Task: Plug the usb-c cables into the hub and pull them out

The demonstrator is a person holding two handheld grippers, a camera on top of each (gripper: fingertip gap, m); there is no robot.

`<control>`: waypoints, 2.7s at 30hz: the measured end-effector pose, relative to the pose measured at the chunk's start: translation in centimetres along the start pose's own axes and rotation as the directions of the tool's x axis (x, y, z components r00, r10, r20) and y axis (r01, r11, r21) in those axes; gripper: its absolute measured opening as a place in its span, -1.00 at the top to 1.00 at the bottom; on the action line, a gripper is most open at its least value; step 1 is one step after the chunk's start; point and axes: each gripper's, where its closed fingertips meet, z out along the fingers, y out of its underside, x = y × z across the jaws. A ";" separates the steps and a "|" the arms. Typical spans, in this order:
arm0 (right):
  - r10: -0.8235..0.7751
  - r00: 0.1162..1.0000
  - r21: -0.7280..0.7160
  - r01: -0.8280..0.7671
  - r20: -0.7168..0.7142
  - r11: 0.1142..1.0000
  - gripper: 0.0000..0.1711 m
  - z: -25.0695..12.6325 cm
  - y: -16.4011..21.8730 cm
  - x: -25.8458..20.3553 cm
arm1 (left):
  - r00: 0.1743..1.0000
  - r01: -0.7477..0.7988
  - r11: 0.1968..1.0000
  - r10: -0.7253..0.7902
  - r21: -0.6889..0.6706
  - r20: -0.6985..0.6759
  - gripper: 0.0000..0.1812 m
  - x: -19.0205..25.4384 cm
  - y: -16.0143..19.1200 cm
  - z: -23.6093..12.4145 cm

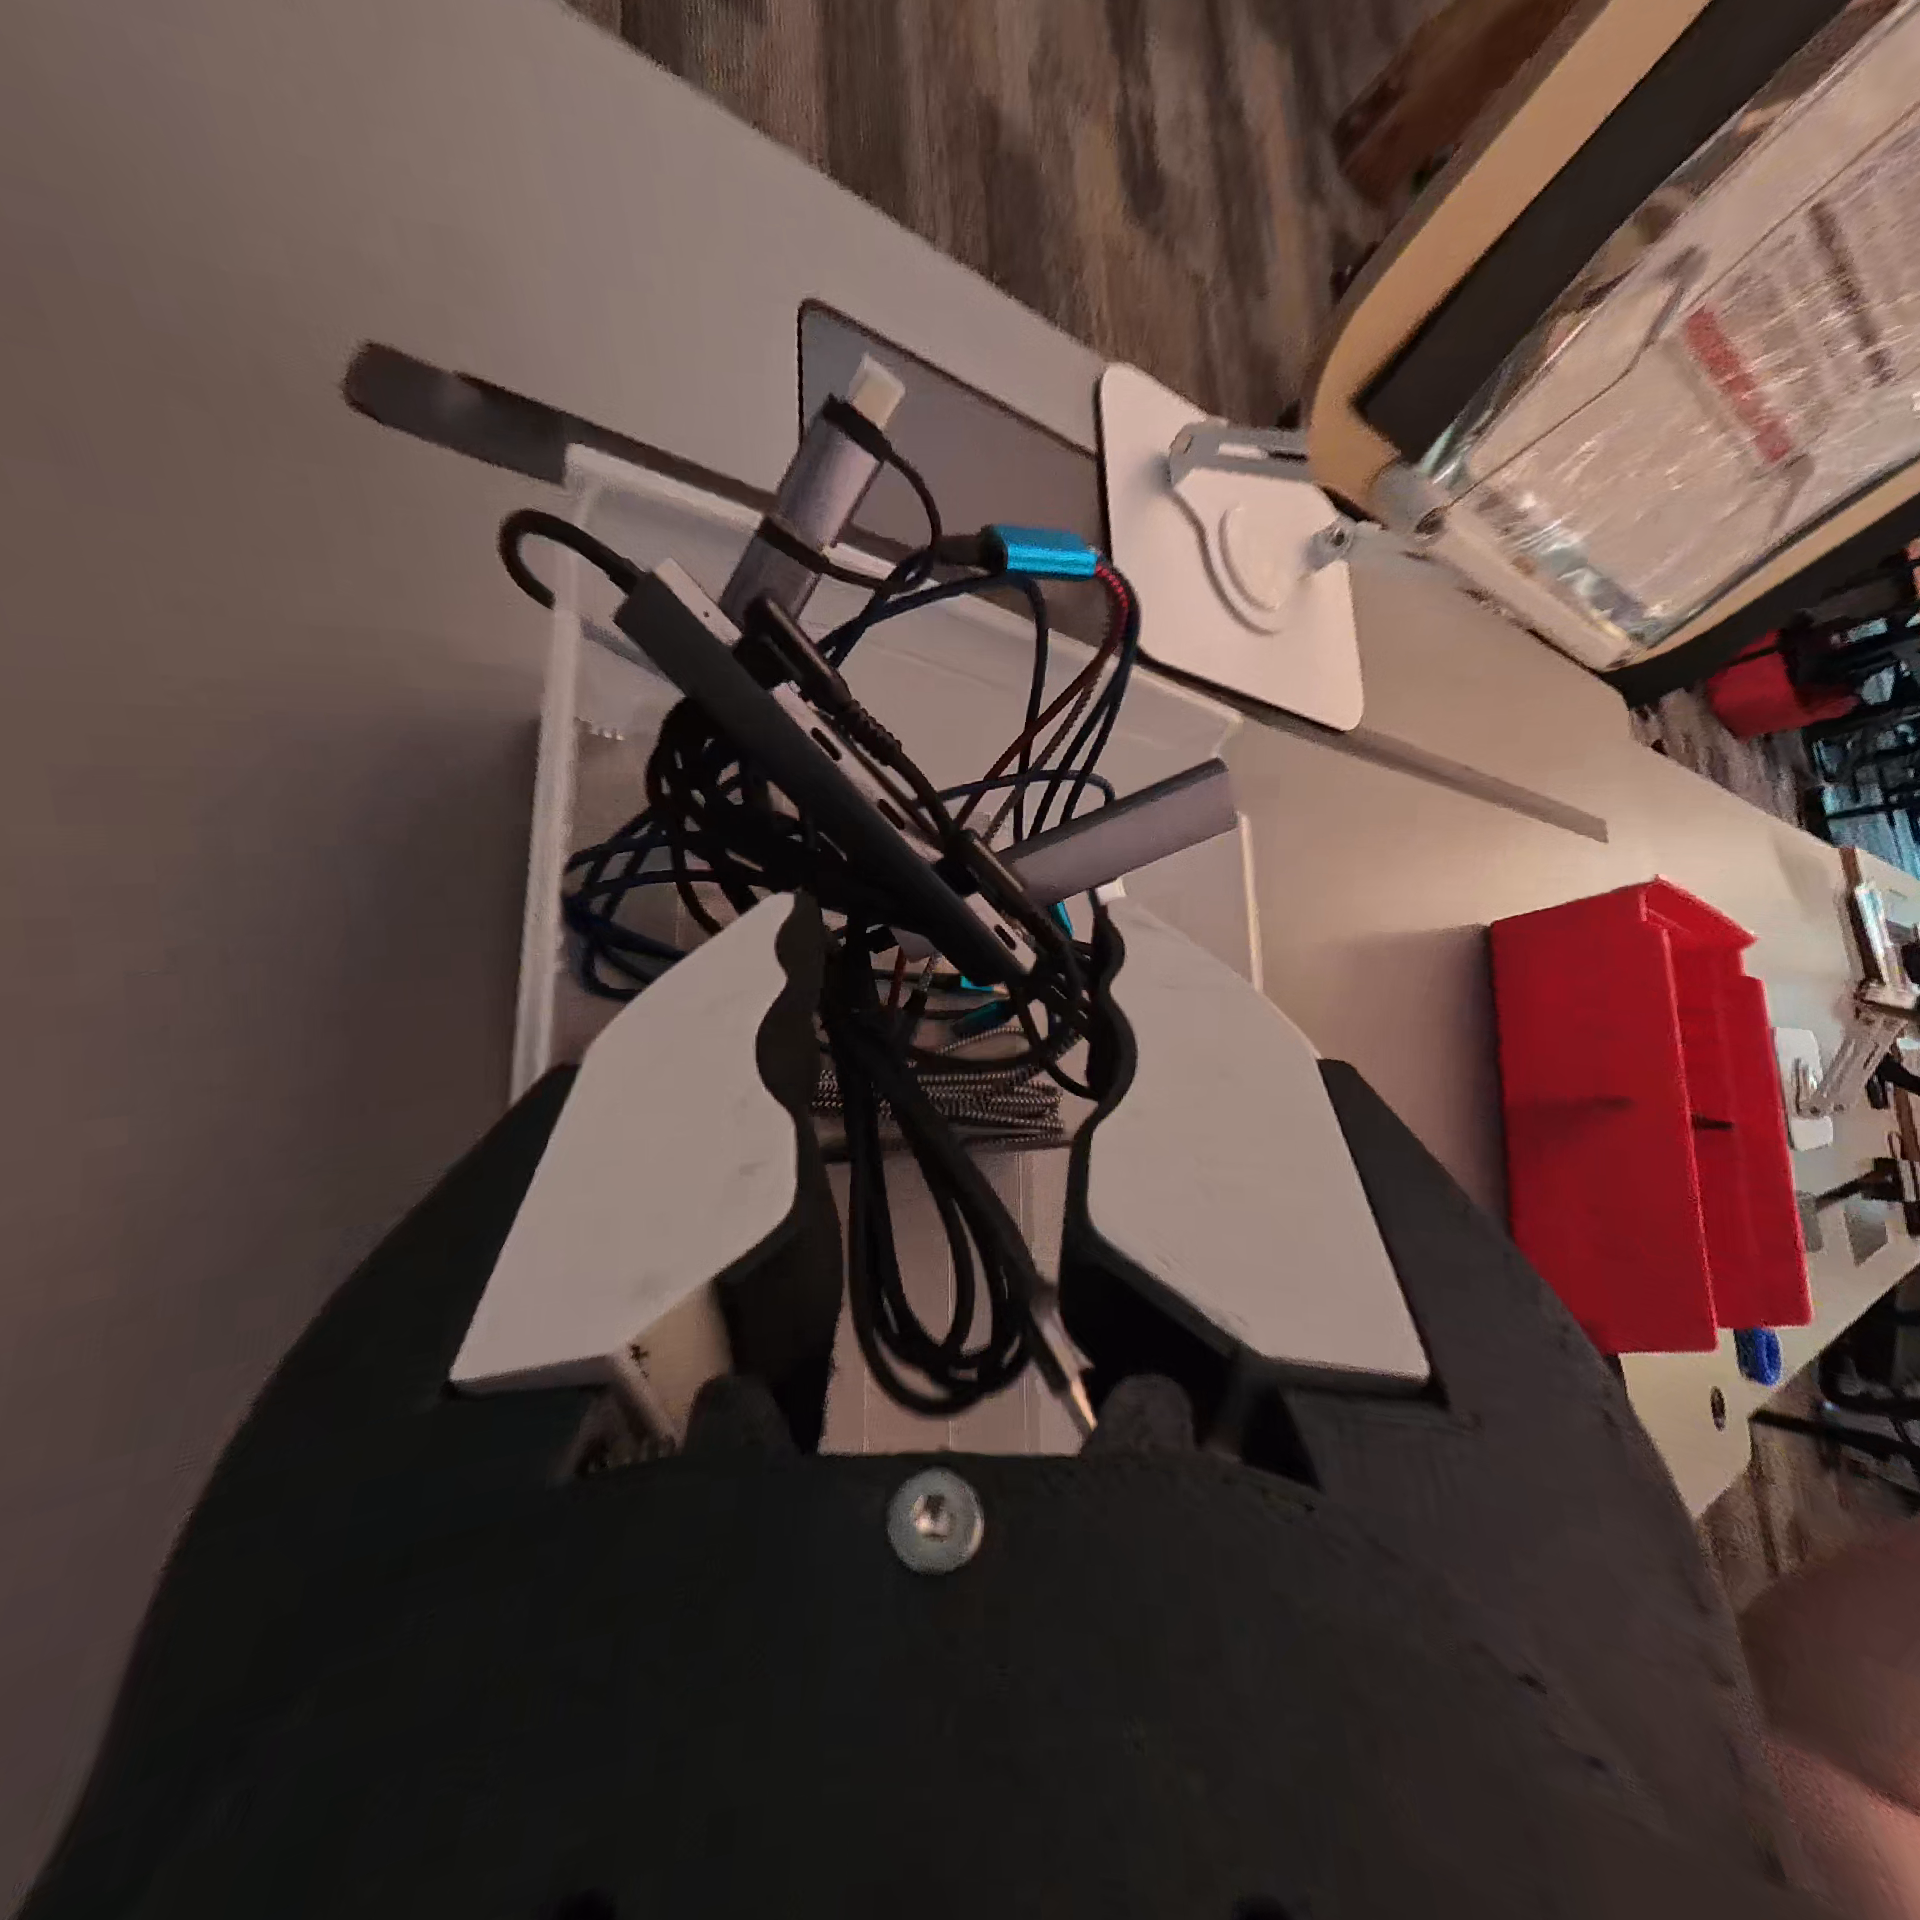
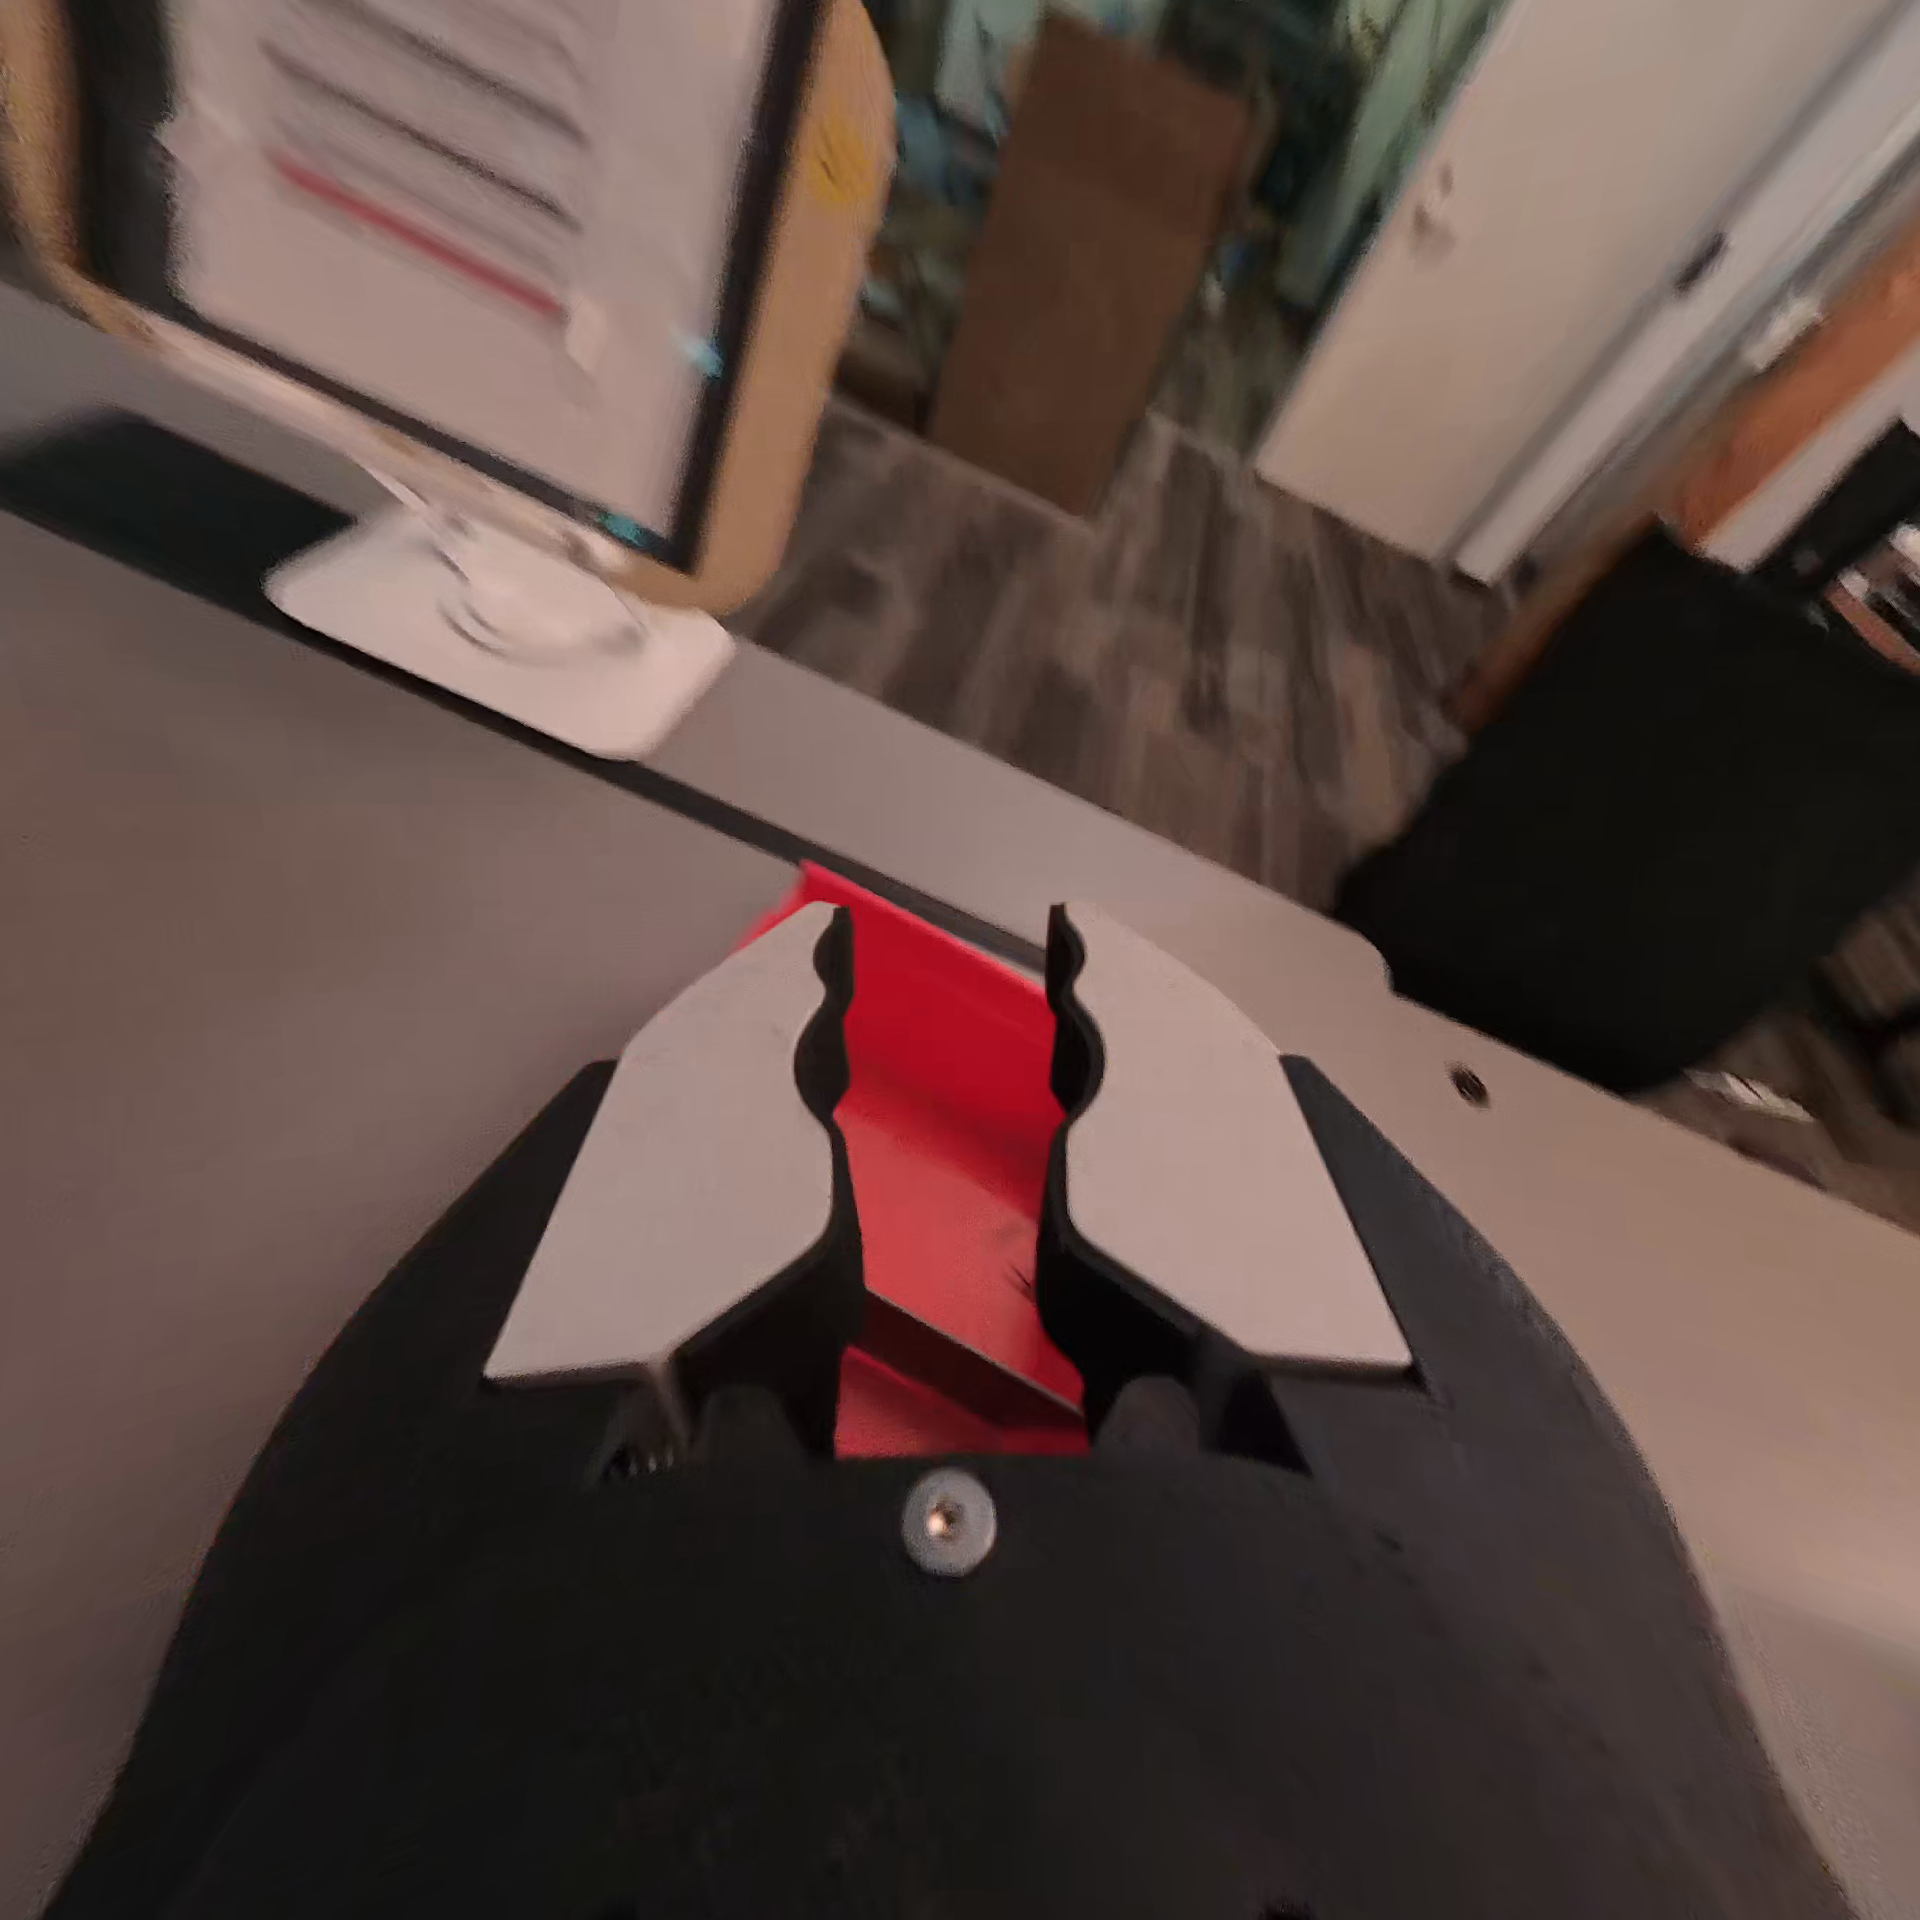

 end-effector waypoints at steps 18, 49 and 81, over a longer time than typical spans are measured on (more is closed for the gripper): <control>-0.098 0.959 0.159 0.057 0.265 0.986 0.58 1.2 -4.5 -10.0 | 0.982 0.003 0.987 0.028 -0.162 0.185 0.31 -2.7 1.3 7.3; -0.071 0.956 0.114 0.039 0.284 0.993 0.59 3.3 -2.8 -9.4 | 0.843 -0.504 0.734 0.532 0.455 0.074 0.91 13.5 -4.4 -9.5; -0.694 0.673 0.510 0.516 0.256 0.688 0.36 -1.2 -4.4 -20.5 | -0.001 -0.996 0.004 0.998 0.094 -0.059 0.90 31.4 16.7 10.2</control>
